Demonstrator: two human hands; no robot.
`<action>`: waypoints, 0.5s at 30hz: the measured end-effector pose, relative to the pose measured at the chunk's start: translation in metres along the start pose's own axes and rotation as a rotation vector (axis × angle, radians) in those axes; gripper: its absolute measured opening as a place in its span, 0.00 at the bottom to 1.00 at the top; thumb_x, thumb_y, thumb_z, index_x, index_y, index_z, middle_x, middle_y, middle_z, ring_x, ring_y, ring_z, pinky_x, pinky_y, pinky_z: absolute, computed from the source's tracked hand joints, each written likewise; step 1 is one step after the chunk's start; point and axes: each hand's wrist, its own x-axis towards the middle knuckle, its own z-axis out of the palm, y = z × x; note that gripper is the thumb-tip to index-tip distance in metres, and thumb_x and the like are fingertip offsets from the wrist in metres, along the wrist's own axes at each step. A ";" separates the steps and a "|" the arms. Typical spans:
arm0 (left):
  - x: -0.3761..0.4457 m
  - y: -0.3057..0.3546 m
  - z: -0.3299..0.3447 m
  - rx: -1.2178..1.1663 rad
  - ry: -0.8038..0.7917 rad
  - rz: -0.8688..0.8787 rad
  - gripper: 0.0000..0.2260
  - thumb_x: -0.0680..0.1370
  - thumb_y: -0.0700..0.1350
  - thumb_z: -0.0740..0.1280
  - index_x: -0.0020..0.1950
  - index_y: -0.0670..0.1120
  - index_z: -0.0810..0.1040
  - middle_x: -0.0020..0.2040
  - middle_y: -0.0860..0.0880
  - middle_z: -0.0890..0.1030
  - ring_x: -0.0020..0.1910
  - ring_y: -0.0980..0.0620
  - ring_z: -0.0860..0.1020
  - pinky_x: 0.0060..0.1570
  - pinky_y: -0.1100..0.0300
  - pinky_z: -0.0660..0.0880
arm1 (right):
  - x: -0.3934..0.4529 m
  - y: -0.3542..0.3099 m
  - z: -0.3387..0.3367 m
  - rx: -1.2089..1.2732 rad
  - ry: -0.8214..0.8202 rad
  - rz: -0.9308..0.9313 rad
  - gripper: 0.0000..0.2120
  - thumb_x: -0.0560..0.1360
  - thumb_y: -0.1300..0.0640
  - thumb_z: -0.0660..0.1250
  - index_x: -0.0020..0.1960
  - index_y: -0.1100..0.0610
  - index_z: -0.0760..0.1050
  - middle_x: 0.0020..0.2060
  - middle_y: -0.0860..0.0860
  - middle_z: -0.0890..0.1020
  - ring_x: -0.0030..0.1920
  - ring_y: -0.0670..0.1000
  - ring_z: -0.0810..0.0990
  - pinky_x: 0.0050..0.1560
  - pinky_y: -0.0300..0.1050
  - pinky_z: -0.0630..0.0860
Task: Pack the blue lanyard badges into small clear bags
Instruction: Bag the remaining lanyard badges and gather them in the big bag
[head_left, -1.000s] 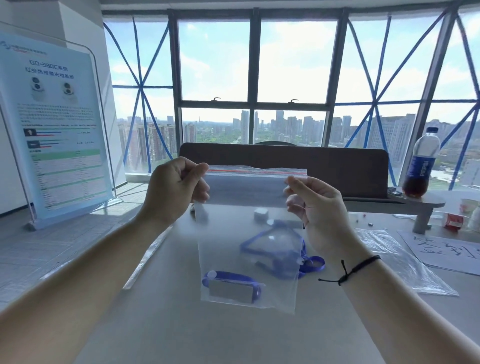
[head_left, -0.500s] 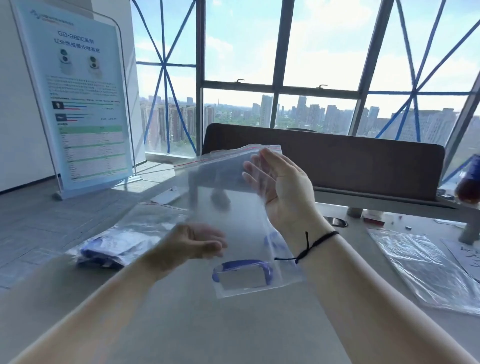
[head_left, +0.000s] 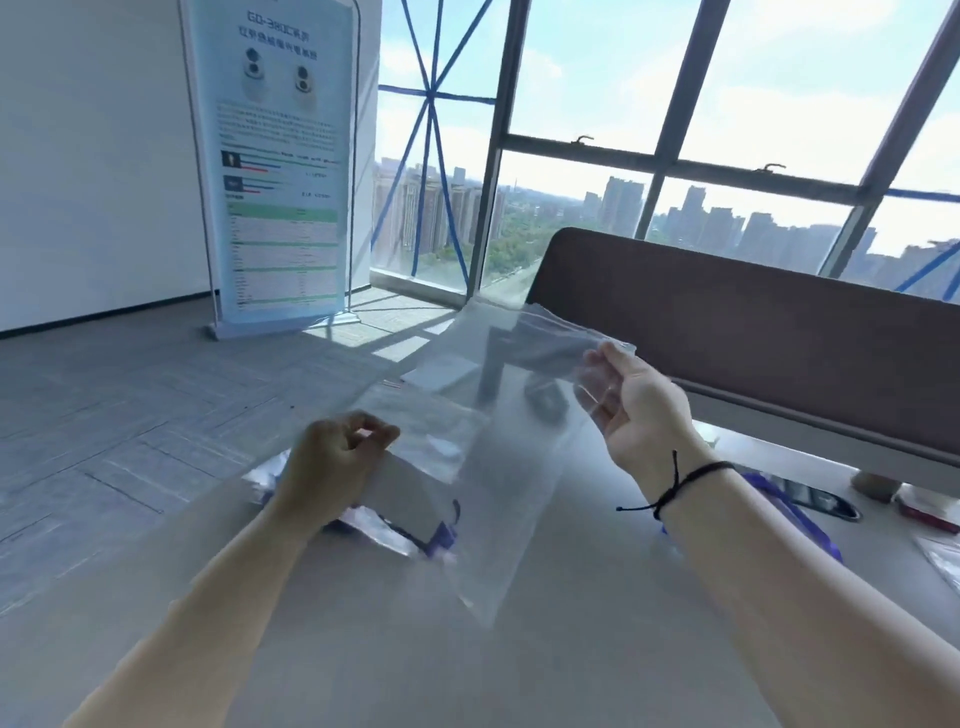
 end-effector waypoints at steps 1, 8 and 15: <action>0.009 -0.004 -0.009 0.040 0.015 0.010 0.05 0.77 0.47 0.73 0.42 0.49 0.84 0.29 0.48 0.83 0.20 0.51 0.76 0.17 0.61 0.71 | 0.008 0.011 0.008 -0.012 0.027 0.007 0.05 0.76 0.59 0.72 0.51 0.58 0.80 0.39 0.51 0.86 0.33 0.50 0.82 0.41 0.43 0.83; 0.051 -0.048 -0.054 0.152 0.070 -0.044 0.13 0.71 0.56 0.77 0.47 0.49 0.83 0.37 0.47 0.83 0.32 0.53 0.81 0.21 0.68 0.71 | 0.068 0.084 0.063 -0.182 0.070 0.051 0.05 0.76 0.58 0.73 0.50 0.59 0.81 0.40 0.55 0.85 0.23 0.49 0.75 0.31 0.41 0.79; 0.058 -0.071 -0.057 0.164 0.098 -0.073 0.22 0.68 0.59 0.77 0.57 0.50 0.79 0.37 0.50 0.84 0.33 0.54 0.82 0.33 0.63 0.75 | 0.120 0.138 0.081 -0.262 0.074 0.129 0.09 0.76 0.54 0.74 0.43 0.59 0.79 0.37 0.53 0.80 0.31 0.52 0.78 0.31 0.43 0.78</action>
